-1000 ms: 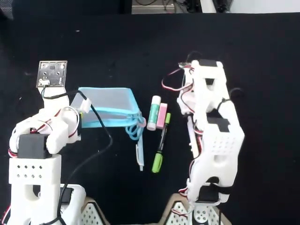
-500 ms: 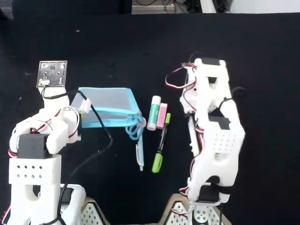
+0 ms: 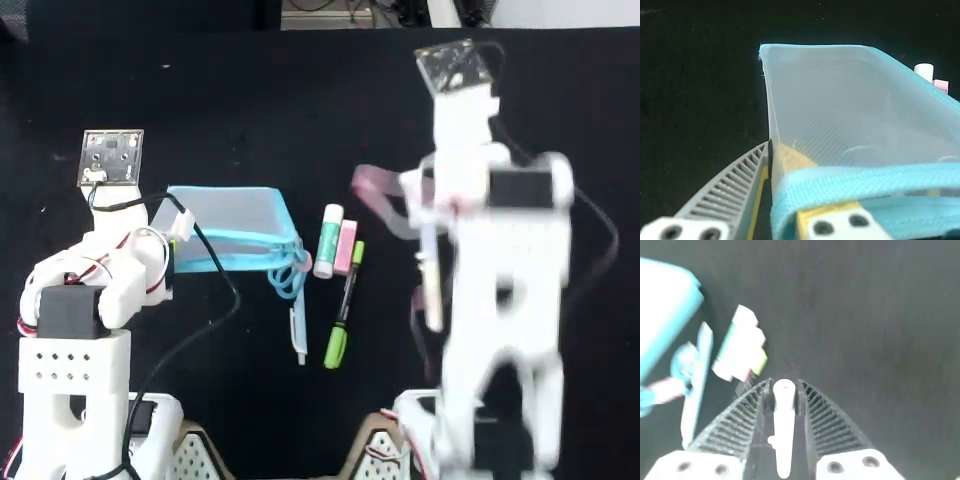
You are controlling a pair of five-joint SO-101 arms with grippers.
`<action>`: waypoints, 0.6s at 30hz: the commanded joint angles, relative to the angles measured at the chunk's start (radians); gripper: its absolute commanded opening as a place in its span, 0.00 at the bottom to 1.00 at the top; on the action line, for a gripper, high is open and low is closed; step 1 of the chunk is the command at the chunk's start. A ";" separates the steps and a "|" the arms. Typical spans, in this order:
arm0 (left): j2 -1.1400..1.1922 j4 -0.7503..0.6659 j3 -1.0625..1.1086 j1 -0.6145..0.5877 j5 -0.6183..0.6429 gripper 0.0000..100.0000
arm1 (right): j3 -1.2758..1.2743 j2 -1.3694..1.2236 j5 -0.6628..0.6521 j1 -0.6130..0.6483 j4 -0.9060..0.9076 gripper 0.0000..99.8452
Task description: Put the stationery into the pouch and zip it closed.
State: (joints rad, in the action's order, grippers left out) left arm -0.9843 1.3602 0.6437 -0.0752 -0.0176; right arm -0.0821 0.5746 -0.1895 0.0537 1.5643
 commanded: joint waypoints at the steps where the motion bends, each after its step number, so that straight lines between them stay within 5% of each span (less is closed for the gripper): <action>1: -0.021 -0.002 -0.008 -0.001 0.005 0.03 | -0.163 0.450 0.064 0.135 -0.164 0.01; 12: -0.012 -0.006 -0.008 -0.001 0.008 0.03 | -0.708 1.259 0.150 0.433 -0.677 0.01; 18: -0.012 -0.006 -0.015 -0.001 0.009 0.03 | -0.829 1.362 0.146 0.620 -0.729 0.01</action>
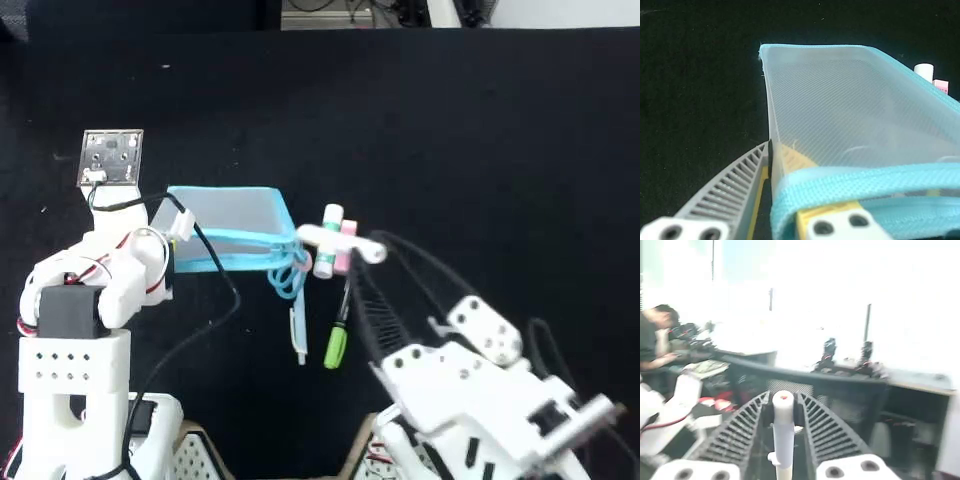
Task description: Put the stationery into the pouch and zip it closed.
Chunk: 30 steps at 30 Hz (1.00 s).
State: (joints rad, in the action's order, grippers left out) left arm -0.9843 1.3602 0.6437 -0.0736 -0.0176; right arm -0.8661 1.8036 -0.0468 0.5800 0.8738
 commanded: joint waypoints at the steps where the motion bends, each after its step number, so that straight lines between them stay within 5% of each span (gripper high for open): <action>1: -0.012 -0.006 -0.015 -0.002 0.011 0.03 | -0.077 0.127 0.000 0.132 -0.043 0.01; 5: -0.012 -0.006 -0.013 -0.004 0.011 0.03 | -0.222 0.119 -0.002 0.233 -0.184 0.01; 13: -0.012 -0.006 -0.015 -0.004 0.011 0.03 | -0.214 0.122 -0.002 0.245 -0.341 0.01; 23: -0.012 -0.006 -0.015 -0.004 0.011 0.03 | 0.070 0.122 -0.063 0.244 0.058 0.01; 30: -0.012 -0.006 -0.016 -0.004 0.011 0.03 | 0.071 0.114 -0.061 0.247 0.124 0.01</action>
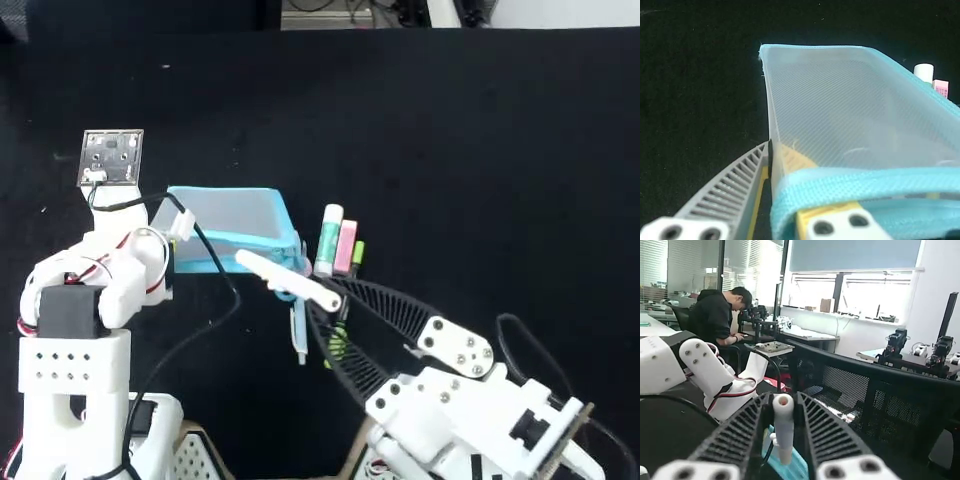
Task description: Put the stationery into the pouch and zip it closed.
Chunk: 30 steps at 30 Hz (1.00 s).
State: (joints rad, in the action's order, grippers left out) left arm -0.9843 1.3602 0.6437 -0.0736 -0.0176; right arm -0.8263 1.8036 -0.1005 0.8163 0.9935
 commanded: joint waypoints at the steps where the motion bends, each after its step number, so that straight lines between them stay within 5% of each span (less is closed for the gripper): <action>1: -0.012 -0.006 -0.016 -0.004 0.011 0.03 | 0.013 0.114 -0.008 0.011 0.000 0.01; 24: -0.012 -0.037 -0.028 -0.002 0.074 0.03 | -0.447 -0.107 -0.140 0.011 -0.433 0.01; 30: -0.012 -0.037 -0.028 -0.002 0.072 0.03 | -0.321 -0.298 -0.109 0.011 -0.396 0.16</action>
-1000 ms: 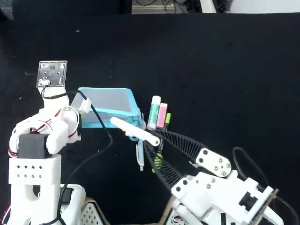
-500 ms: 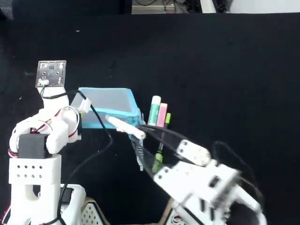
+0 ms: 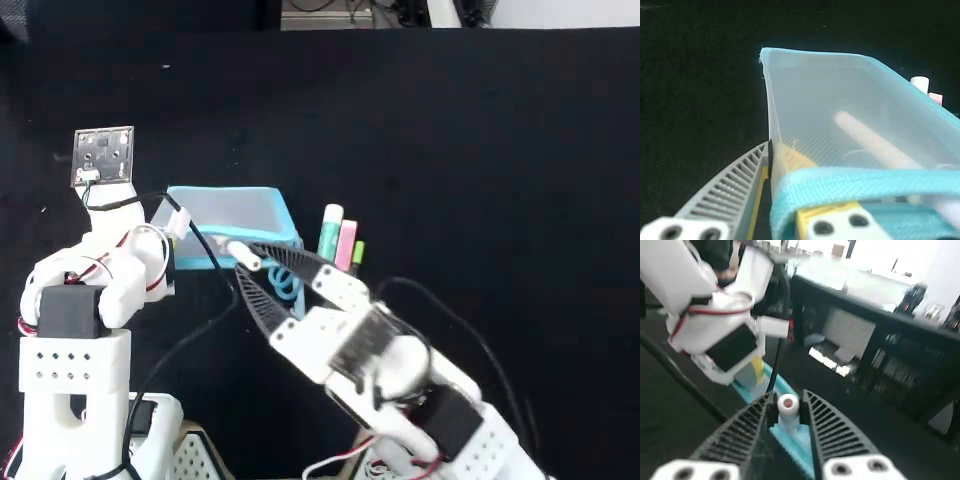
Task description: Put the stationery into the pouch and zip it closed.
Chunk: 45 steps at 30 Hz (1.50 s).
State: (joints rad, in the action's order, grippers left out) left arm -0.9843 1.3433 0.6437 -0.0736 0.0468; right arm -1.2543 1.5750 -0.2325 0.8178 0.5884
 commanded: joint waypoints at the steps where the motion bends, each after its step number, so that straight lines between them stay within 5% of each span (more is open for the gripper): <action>1: -0.012 -0.020 -0.027 -0.002 0.008 0.03 | 0.151 -0.096 0.041 0.009 0.028 0.16; 13: -0.012 -0.020 -0.022 -0.002 0.005 0.03 | 0.664 -0.239 0.164 -0.023 0.479 0.16; 18: -0.012 -0.017 -0.019 -0.004 0.003 0.03 | 0.657 -0.251 0.166 -0.338 0.695 0.16; 22: -0.012 -0.018 -0.019 -0.002 0.003 0.03 | 0.601 -0.381 0.212 -0.623 0.664 0.16; 25: -0.012 -0.018 -0.019 -0.002 0.003 0.03 | 0.558 -0.559 0.244 -0.704 0.578 0.16; 38: -0.012 -0.017 -0.018 -0.004 0.003 0.03 | 0.608 -1.446 0.615 -0.598 0.377 0.16; 45: -0.012 -0.015 -0.018 -0.005 0.003 0.03 | 0.694 -1.664 0.638 -0.580 0.382 0.16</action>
State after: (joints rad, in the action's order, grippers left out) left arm -0.9843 1.3418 0.6437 -0.0736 0.0468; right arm -0.6252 -0.0499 0.3920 0.2256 0.9843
